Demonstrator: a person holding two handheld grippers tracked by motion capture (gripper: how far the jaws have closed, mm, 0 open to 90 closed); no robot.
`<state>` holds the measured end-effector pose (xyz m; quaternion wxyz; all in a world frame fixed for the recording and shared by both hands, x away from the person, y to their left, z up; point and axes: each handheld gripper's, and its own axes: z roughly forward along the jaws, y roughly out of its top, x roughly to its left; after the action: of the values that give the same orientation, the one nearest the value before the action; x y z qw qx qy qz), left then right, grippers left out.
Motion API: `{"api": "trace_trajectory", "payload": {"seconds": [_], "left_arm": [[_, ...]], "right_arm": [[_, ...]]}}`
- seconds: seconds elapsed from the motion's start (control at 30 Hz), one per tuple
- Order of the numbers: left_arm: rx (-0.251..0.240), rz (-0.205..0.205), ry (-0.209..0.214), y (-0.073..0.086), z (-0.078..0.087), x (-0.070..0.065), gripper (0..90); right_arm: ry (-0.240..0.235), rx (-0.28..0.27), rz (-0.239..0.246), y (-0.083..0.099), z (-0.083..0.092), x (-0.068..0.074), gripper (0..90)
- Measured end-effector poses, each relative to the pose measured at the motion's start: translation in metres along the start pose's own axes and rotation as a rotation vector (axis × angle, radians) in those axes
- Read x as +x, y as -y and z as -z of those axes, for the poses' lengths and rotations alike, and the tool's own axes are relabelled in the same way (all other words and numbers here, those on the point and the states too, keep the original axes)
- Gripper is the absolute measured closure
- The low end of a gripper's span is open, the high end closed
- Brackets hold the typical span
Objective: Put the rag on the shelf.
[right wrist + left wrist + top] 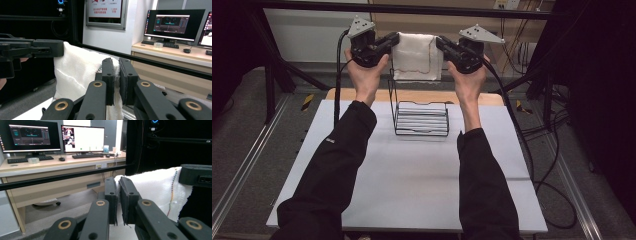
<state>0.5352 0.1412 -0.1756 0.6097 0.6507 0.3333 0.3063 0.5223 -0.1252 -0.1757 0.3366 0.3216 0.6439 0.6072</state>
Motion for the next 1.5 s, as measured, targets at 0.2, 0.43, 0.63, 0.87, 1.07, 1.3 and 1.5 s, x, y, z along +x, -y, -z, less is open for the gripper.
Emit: {"api": "trace_trajectory", "payload": {"seconds": [0.2, 0.43, 0.63, 0.87, 1.07, 1.3, 1.5], "left_arm": [[0.023, 0.002, 0.001, 0.013, -0.001, 0.000, 84.2], [0.039, 0.002, 0.016, 0.027, 0.003, -0.001, 84.3], [0.049, 0.000, 0.032, 0.033, 0.008, -0.004, 84.2], [0.058, -0.011, 0.044, 0.033, 0.015, -0.009, 84.2], [0.074, -0.006, 0.047, 0.038, 0.016, -0.011, 84.2], [0.075, -0.007, 0.066, 0.041, 0.020, -0.013, 84.2], [0.087, -0.007, 0.087, 0.045, 0.028, -0.015, 83.9]], "right_arm": [[-0.002, 0.028, 0.006, 0.010, 0.000, 0.001, 83.9], [-0.008, 0.049, 0.013, 0.022, 0.002, 0.004, 83.9], [-0.012, 0.064, 0.004, 0.030, 0.008, 0.006, 83.9], [-0.019, 0.065, 0.009, 0.031, 0.015, 0.008, 83.8], [-0.025, 0.077, 0.014, 0.034, 0.020, 0.010, 83.8], [-0.028, 0.081, 0.033, 0.034, 0.025, 0.012, 83.8], [-0.047, 0.095, 0.037, 0.037, 0.031, 0.016, 83.5]]}}
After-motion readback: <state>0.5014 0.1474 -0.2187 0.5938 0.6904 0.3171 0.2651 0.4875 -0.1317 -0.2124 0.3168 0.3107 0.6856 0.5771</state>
